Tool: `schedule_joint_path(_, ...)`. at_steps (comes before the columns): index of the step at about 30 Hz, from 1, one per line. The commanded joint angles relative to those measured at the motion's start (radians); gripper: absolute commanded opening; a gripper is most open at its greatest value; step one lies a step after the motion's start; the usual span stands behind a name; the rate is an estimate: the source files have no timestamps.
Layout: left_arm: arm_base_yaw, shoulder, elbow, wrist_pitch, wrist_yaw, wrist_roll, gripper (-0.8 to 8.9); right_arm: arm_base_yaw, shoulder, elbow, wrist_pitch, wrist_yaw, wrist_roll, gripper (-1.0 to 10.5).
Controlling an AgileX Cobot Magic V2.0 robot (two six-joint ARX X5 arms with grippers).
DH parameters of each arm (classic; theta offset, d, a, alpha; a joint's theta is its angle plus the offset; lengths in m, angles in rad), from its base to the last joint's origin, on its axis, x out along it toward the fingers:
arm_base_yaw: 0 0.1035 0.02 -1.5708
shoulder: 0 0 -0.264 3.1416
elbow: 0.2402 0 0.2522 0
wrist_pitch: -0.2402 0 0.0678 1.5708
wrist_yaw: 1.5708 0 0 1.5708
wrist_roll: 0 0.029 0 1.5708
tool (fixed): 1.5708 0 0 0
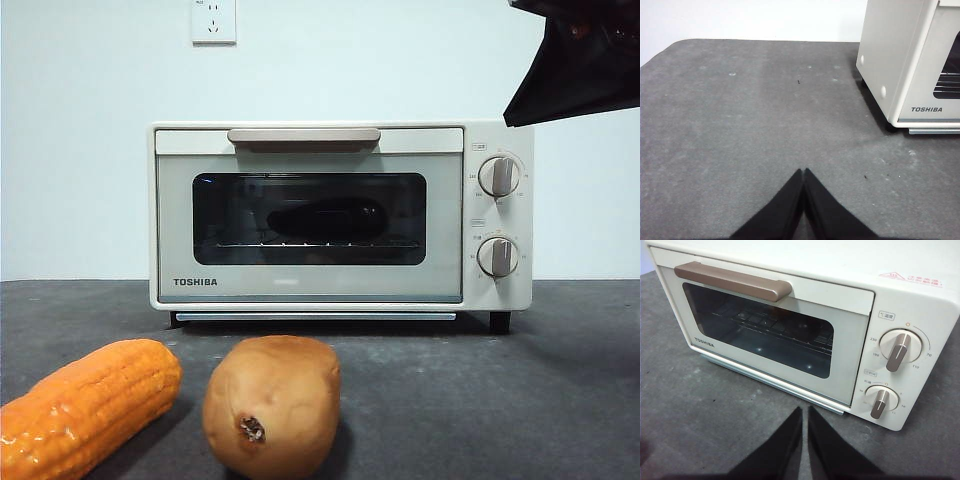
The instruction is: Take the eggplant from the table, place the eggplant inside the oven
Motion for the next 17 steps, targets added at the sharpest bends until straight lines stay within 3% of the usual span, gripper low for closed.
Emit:
schedule_joint_path(1,0.002,-0.002,-0.021,-0.011,-0.001,0.011,0.04,0.006,0.005,0.002,0.011,0.004,0.002,0.1)
schedule_joint_path(12,0.002,-0.002,-0.021,-0.011,-0.001,0.011,0.04,0.005,-0.042,0.002,-0.005,0.014,-0.009,0.1)
schedule_joint_path(17,0.002,-0.002,-0.021,-0.011,-0.001,0.011,0.04,-0.066,-0.251,-0.006,-0.014,0.104,-0.193,0.1)
